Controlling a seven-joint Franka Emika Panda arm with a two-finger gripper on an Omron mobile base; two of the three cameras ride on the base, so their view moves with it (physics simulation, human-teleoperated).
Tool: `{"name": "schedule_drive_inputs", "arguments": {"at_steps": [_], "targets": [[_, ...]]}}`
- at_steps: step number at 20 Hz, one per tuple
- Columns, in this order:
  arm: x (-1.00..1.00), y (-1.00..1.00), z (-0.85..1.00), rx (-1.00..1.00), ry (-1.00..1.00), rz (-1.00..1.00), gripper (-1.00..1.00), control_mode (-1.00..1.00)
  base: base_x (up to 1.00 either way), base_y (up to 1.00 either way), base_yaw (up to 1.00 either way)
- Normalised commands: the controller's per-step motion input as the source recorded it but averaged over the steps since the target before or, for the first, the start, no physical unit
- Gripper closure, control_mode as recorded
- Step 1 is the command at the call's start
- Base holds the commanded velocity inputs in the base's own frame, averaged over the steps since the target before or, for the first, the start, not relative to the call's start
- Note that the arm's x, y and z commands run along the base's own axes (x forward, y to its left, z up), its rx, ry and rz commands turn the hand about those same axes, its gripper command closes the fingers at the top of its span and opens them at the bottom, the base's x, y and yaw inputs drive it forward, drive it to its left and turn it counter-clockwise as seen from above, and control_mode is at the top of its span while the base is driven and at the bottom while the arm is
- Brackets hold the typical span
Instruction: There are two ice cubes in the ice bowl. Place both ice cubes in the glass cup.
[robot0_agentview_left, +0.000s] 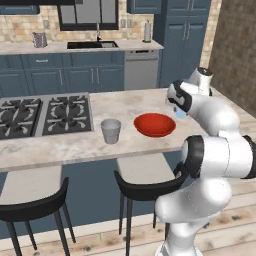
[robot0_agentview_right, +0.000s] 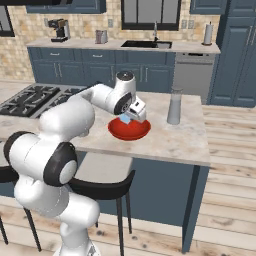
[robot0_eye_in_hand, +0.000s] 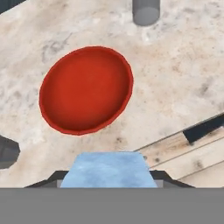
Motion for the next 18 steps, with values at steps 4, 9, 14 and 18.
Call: {"name": "schedule_drive_inputs", "arguments": {"at_steps": [4,9,14,18], "targets": [[-0.35,0.89,1.0,0.0,0.05,0.11,1.0,-1.0,0.0,0.0,0.0],[-0.03,1.0,1.0,-0.09,0.36,0.09,1.0,-1.0,0.0,0.0,0.0],[-0.16,1.0,0.54,-0.12,0.3,0.07,1.0,-1.0,0.0,0.0,0.0],[-0.55,0.66,-0.09,0.05,-0.02,0.07,1.0,-1.0,0.0,0.0,0.0]]}}
